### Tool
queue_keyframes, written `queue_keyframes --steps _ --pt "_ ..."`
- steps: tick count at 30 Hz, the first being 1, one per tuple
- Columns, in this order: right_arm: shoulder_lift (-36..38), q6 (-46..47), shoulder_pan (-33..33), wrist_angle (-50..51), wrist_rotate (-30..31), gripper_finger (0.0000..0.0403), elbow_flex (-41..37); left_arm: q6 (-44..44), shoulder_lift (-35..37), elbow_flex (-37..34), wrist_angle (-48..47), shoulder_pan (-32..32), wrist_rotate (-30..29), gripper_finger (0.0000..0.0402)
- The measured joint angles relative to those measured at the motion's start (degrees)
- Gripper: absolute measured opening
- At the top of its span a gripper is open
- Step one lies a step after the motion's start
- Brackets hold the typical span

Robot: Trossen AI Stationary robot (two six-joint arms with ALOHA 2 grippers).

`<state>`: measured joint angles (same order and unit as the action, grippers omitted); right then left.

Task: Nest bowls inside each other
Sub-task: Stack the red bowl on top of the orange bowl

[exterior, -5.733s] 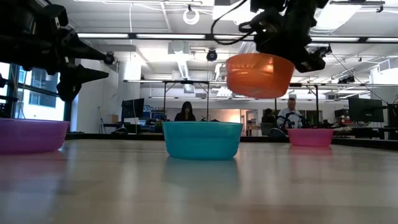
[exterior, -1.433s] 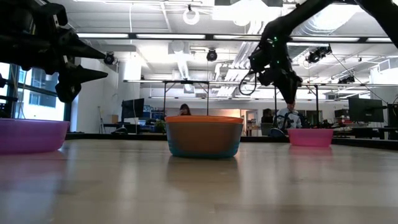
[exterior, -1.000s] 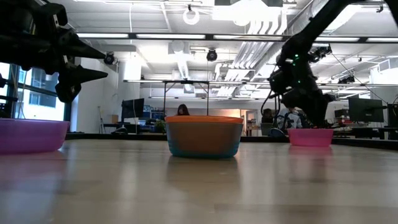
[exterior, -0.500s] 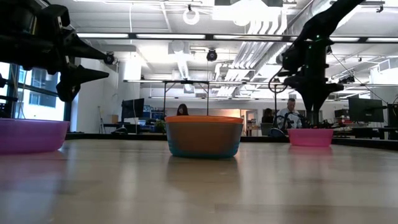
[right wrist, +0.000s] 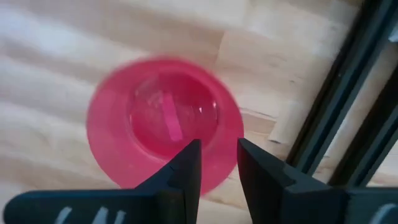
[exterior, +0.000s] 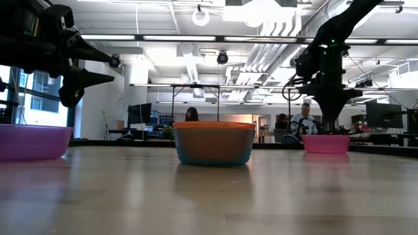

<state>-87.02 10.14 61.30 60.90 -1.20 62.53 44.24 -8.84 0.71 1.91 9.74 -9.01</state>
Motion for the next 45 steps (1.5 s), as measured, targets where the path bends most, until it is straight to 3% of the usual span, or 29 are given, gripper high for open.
queue_keyframes --steps 17,26,45 --pt "-0.91 -20.3 0.97 -4.91 4.83 0.0092 -2.28 3.79 0.0 0.0 -0.13 0.0 0.76 0.0184" --pt "-6.2 -20.66 1.07 -4.27 5.37 0.0093 -2.28 4.65 0.0 0.0 0.01 -0.02 -0.56 0.0184" --pt "-6.4 -17.89 1.53 -5.72 4.18 0.0093 -2.24 4.06 0.0 0.0 0.02 -0.01 -0.66 0.0184"
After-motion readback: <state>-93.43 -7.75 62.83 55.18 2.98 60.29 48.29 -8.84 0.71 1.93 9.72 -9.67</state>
